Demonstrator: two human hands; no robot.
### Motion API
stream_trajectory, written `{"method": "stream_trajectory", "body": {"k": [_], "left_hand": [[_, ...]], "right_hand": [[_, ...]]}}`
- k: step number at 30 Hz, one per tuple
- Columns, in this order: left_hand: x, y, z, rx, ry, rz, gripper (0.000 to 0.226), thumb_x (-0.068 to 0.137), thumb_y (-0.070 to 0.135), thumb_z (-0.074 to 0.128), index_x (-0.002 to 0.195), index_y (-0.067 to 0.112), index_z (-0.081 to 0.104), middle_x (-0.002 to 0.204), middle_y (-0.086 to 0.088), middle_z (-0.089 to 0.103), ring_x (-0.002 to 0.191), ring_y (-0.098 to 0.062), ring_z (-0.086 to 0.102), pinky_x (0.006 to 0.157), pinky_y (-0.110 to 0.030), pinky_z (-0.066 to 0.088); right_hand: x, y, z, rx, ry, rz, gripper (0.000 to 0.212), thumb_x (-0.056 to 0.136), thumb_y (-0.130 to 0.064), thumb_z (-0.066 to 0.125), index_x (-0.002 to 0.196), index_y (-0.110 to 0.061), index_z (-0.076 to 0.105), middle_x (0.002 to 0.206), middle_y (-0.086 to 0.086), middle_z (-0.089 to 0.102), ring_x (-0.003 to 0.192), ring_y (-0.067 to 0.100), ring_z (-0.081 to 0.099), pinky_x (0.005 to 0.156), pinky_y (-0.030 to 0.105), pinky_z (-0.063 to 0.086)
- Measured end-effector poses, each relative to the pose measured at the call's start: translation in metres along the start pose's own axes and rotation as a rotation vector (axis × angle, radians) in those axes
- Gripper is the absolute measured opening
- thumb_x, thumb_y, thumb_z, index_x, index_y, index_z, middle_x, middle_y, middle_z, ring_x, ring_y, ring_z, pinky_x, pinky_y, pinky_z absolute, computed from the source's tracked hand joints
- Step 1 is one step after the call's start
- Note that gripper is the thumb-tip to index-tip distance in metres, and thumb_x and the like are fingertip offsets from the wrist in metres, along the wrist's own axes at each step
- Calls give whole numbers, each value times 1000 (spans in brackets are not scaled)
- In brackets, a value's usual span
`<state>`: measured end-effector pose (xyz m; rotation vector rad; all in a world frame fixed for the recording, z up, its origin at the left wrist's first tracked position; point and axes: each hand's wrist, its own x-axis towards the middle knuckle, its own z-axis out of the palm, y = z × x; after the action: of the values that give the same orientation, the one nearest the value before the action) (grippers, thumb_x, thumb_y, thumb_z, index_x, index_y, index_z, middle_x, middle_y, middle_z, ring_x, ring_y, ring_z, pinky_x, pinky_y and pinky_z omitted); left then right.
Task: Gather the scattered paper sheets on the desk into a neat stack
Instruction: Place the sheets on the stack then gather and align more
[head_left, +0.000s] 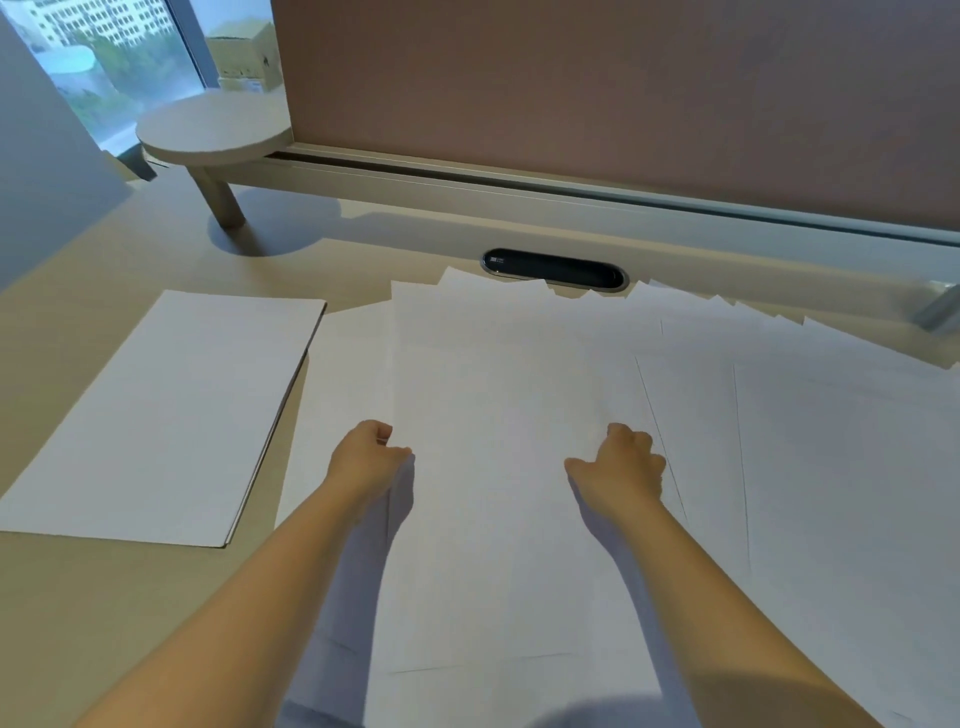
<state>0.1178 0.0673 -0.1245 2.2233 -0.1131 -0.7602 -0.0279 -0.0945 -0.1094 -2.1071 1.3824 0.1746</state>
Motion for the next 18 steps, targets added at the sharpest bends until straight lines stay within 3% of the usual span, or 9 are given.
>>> {"method": "stream_trajectory", "body": {"k": [3, 5, 8, 9, 10, 11, 12, 14, 18], "left_hand": [[-5, -8, -1, -26, 11, -6, 6, 86, 5, 53, 82, 8, 53, 92, -13, 57, 81, -27, 52, 66, -28, 38], [-10, -13, -5, 37, 43, 22, 30, 86, 3, 50, 60, 11, 38, 66, -6, 44, 60, -21, 40, 55, -25, 29], [-23, -16, -12, 125, 161, 88, 36, 87, 4, 46, 55, 12, 33, 56, -1, 35, 53, -17, 29, 50, -26, 19], [-27, -17, -15, 124, 194, 112, 35, 88, 5, 45, 56, 12, 34, 56, -1, 35, 53, -17, 30, 51, -27, 19], [-29, -19, -19, 112, 220, 121, 34, 88, 6, 46, 56, 12, 35, 56, -1, 35, 54, -18, 30, 51, -27, 19], [-28, -21, -23, 69, 242, 128, 34, 88, 7, 47, 57, 12, 35, 56, -2, 35, 54, -19, 30, 51, -27, 19], [-28, -22, -26, 16, 250, 136, 35, 88, 8, 48, 57, 12, 34, 57, -3, 34, 57, -21, 31, 52, -27, 20], [-31, -19, -32, -105, 241, 149, 34, 89, 10, 51, 59, 10, 35, 60, -5, 35, 62, -22, 33, 55, -28, 22], [-35, -9, -34, -290, 125, 169, 37, 90, 13, 54, 61, 12, 31, 62, -6, 23, 57, -16, 24, 54, -25, 18]], "right_hand": [[-4, -3, 13, 253, -84, -4, 52, 88, -14, 55, 133, -1, 32, 135, 11, 27, 121, 30, 40, 98, 34, 42], [-5, -1, 22, 398, -127, -6, 48, 85, -4, 55, 129, -1, 34, 132, 10, 28, 117, 28, 42, 98, 37, 45], [-9, 1, 22, 501, -152, 12, 46, 85, 4, 52, 128, -3, 39, 111, 6, 40, 104, 27, 49, 95, 37, 46], [-12, 2, 21, 550, -158, 12, 37, 84, 6, 52, 119, -5, 47, 103, 3, 42, 98, 27, 52, 92, 38, 47], [-13, 3, 20, 577, -149, -5, 22, 83, 7, 52, 100, -7, 55, 91, 1, 45, 84, 25, 53, 82, 37, 48], [-16, 1, 18, 559, -126, -25, 21, 81, 9, 52, 74, -11, 52, 75, -1, 44, 66, 20, 47, 68, 33, 42], [-16, 0, 18, 552, -100, -50, 34, 81, 9, 51, 59, -15, 41, 61, -1, 38, 55, 16, 36, 59, 29, 33], [-18, -2, 14, 545, -72, -91, 43, 84, 6, 50, 52, -18, 33, 54, -2, 33, 52, 13, 30, 54, 23, 25], [-16, -5, -3, 490, 11, -100, 40, 92, -3, 42, 56, -17, 30, 58, -2, 33, 53, 11, 29, 49, 22, 22]]}}
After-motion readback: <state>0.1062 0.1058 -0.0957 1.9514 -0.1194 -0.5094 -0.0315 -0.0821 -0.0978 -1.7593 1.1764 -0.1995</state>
